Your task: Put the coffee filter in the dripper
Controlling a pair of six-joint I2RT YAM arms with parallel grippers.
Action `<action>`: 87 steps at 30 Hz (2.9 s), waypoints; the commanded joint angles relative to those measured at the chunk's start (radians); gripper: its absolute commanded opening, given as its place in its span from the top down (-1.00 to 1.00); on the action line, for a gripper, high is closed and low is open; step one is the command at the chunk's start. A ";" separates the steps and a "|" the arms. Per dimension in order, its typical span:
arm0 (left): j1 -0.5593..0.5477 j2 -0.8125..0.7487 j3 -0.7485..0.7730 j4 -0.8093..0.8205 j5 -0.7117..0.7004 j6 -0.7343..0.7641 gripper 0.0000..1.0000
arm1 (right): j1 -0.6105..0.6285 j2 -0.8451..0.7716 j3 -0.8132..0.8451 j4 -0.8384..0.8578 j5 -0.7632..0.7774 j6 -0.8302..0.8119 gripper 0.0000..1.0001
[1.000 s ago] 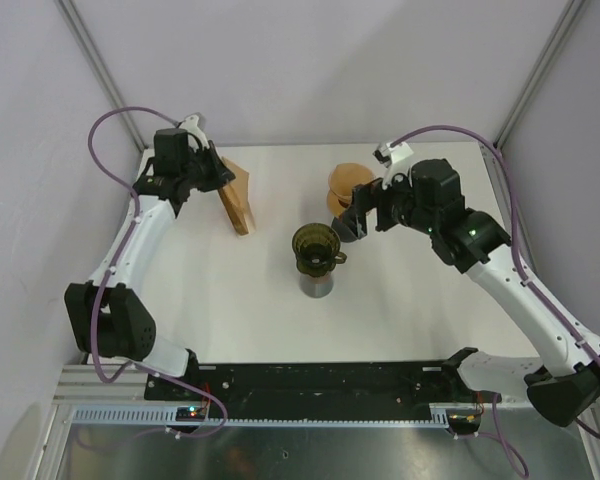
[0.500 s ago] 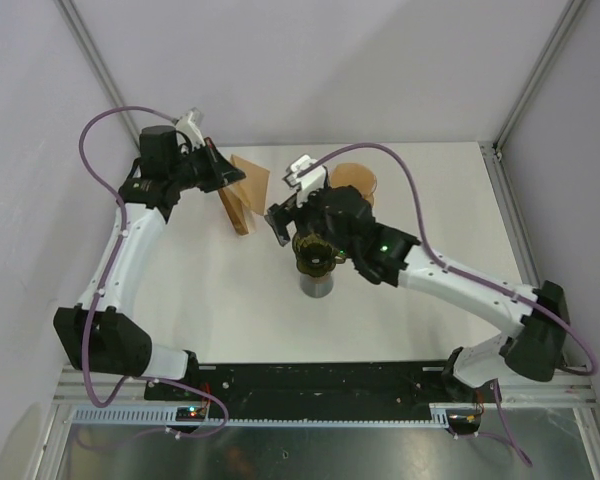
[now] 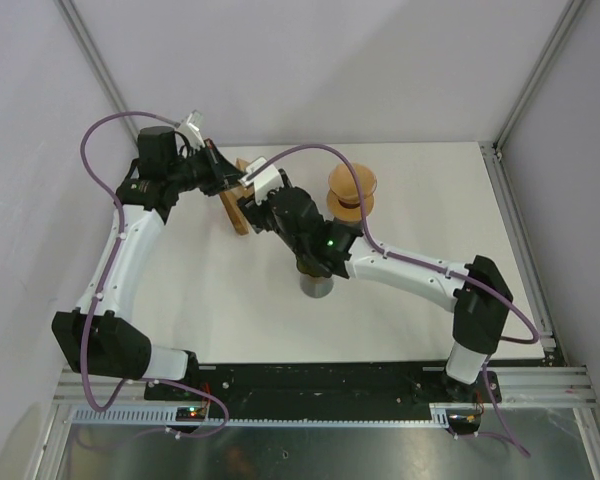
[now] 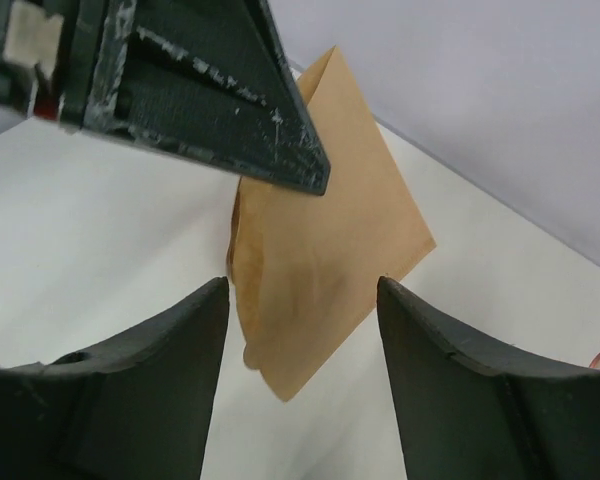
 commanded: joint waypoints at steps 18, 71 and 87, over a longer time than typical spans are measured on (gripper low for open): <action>-0.004 -0.012 0.021 -0.001 0.068 -0.035 1.00 | 0.010 0.135 0.154 0.003 0.227 -0.106 0.05; -0.188 0.001 0.149 -0.105 -0.085 0.550 -0.64 | -0.286 -0.042 0.521 -1.371 -0.562 0.114 1.00; -0.266 0.042 0.084 -0.113 -0.072 0.557 -0.44 | -0.283 0.119 0.570 -1.384 -0.583 0.081 1.00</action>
